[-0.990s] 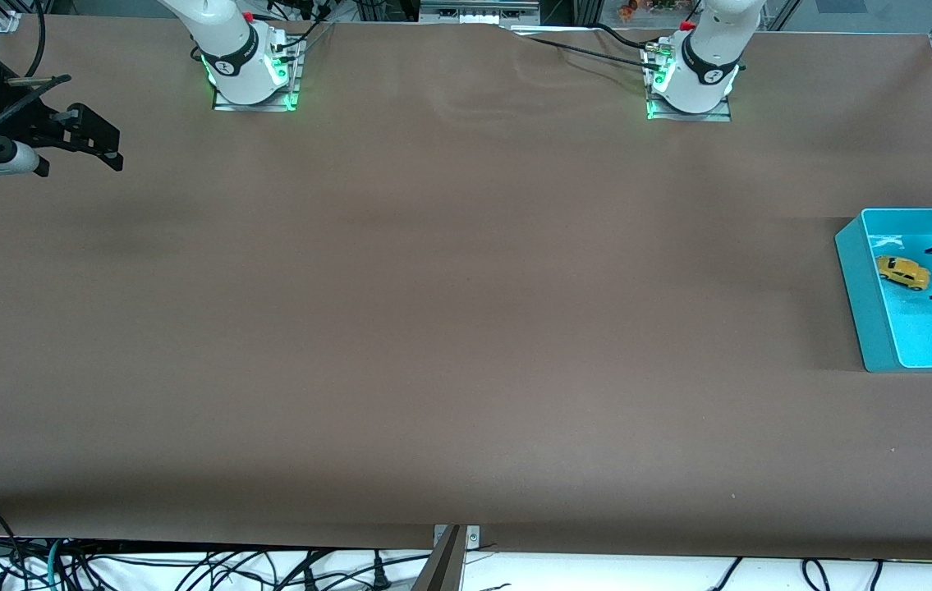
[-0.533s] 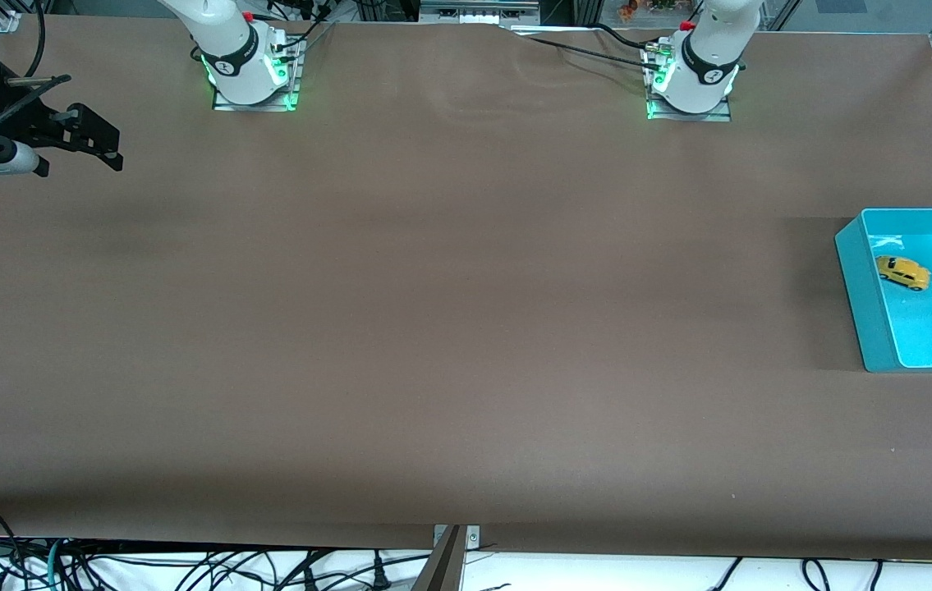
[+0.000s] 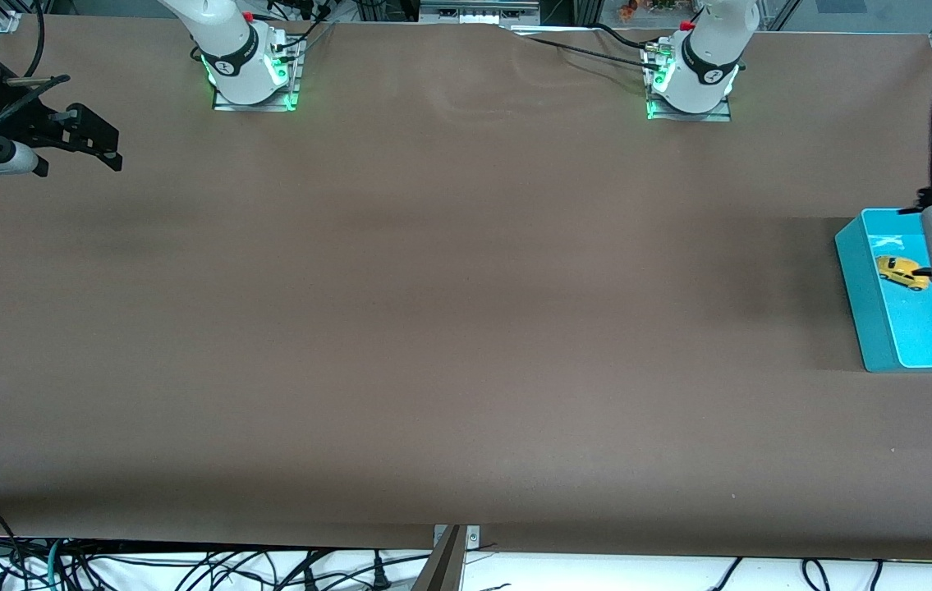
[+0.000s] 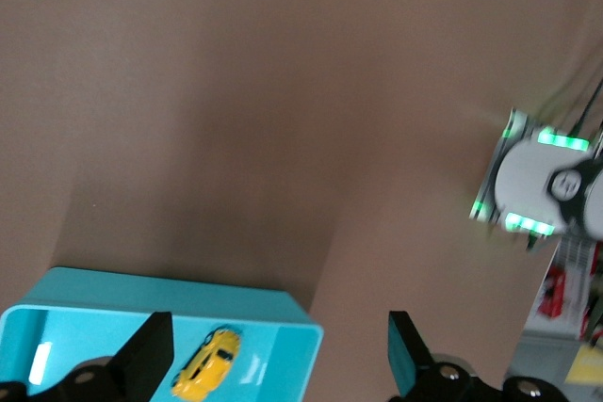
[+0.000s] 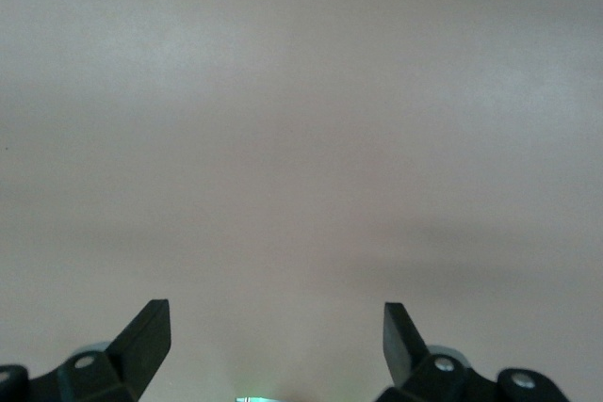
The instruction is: Wind and store yellow beetle car
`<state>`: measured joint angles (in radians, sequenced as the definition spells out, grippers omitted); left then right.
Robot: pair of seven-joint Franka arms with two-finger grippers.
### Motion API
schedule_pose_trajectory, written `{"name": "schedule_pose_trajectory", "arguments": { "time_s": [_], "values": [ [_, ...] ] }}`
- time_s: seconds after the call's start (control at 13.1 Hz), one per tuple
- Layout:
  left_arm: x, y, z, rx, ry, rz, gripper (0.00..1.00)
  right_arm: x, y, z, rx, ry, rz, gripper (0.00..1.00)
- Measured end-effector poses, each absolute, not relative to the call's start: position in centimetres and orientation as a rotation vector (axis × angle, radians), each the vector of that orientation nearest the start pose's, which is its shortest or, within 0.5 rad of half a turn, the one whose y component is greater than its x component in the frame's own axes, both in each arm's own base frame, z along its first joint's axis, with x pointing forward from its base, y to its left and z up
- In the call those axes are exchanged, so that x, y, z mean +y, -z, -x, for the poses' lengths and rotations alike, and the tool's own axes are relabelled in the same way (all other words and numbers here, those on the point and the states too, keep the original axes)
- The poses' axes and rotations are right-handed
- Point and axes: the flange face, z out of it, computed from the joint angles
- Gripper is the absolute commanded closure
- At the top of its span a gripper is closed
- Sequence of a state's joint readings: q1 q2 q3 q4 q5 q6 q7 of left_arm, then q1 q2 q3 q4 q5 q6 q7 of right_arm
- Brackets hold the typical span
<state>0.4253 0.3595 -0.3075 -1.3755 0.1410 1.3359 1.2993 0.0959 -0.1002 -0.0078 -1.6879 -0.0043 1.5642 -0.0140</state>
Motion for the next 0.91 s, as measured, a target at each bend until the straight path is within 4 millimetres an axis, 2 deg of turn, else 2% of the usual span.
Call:
{"name": "schedule_pose_trajectory", "arguments": {
  "time_s": [0.3,0.61,0.76,0.91],
  "values": [
    [5.6,-51.8,-61.4,1.431,-0.499,2.985,0.00,4.5,-62.3,-51.9,-0.160,-0.037,3.142,0.00],
    [-2.8,-56.6,-60.2,0.941,-0.422,3.076,0.00,4.4,-62.3,-51.9,-0.158,-0.036,3.142,0.00],
    [-5.8,-57.6,-59.2,0.687,-0.364,3.098,0.00,4.4,-62.3,-51.9,-0.163,-0.036,3.141,0.00],
    [-7.7,-57.7,-58.4,0.487,-0.264,3.099,0.00,4.4,-62.3,-51.9,-0.165,-0.037,3.141,0.00]
  ]
}}
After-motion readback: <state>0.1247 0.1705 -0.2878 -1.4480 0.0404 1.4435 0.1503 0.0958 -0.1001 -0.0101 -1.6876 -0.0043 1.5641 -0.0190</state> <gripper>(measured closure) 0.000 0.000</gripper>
